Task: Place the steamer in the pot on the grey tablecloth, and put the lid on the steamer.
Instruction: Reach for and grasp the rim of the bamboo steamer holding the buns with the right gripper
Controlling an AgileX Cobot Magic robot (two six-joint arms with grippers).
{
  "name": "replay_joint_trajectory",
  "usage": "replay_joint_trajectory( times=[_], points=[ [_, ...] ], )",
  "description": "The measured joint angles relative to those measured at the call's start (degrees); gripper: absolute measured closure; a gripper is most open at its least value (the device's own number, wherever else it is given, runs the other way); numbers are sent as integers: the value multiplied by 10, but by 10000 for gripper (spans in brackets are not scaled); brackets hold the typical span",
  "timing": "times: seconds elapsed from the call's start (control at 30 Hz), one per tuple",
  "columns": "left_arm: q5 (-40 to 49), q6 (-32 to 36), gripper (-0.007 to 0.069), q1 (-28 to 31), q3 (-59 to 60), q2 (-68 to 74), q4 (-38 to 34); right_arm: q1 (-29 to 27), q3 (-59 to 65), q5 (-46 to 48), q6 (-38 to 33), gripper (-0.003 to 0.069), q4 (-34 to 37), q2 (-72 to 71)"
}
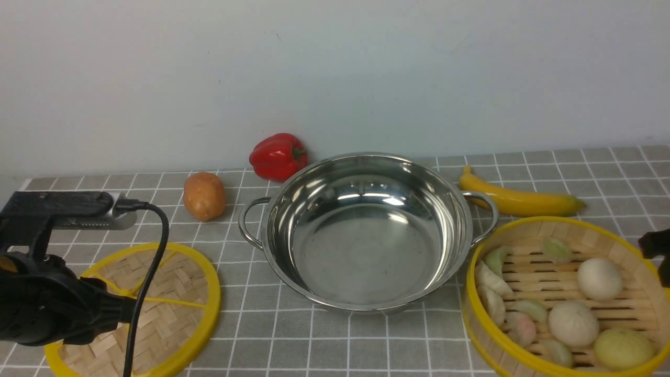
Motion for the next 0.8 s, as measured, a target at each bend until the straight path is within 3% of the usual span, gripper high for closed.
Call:
replay_joint_trajectory(
  times=[0.27,0.43,0.8],
  points=[
    [0,0,382,0,0,0,0,-37,-4,-22,1,417,19,47],
    [0,0,382,0,0,1,-1,-39,-5,-29,-46,417,67,60],
    [0,0,382,0,0,1,-1,-39,-5,-32,-55,417,74,93]
  ],
)
